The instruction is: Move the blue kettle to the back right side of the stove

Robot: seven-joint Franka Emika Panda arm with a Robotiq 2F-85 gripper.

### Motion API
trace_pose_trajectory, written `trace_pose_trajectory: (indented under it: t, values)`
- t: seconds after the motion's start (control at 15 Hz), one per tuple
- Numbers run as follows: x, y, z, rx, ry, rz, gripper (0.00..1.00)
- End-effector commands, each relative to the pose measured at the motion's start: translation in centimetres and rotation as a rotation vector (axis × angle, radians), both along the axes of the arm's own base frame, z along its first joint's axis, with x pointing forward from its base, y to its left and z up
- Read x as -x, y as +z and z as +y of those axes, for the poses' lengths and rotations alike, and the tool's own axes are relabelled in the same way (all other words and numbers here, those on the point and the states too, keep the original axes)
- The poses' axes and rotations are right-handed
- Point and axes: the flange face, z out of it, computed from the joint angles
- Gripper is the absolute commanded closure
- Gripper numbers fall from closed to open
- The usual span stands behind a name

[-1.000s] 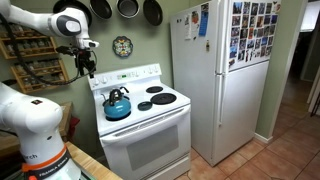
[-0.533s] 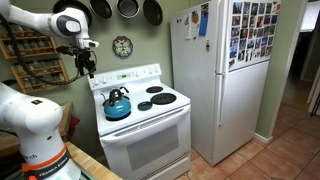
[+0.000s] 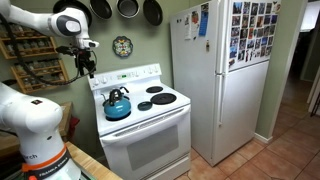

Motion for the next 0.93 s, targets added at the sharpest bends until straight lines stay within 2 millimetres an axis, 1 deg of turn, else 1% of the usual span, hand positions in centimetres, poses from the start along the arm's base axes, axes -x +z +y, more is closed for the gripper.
trace_pose_trajectory:
  t: [0.0, 0.27, 0.4, 0.6, 0.87]
  values:
    - [0.0, 0.1, 0.0, 0.0, 0.0, 0.001, 0.0]
    - [-1.6, -0.5, 3.3, 0.02, 0.102, 0.031, 0.0]
    - [-2.9, -1.3, 4.3, 0.045, 0.145, 0.034, 0.0]
    - [-5.3, -2.6, 4.8, 0.083, 0.215, 0.02, 0.0]
    - [-8.8, -4.8, 4.2, 0.093, 0.304, 0.0, 0.0]
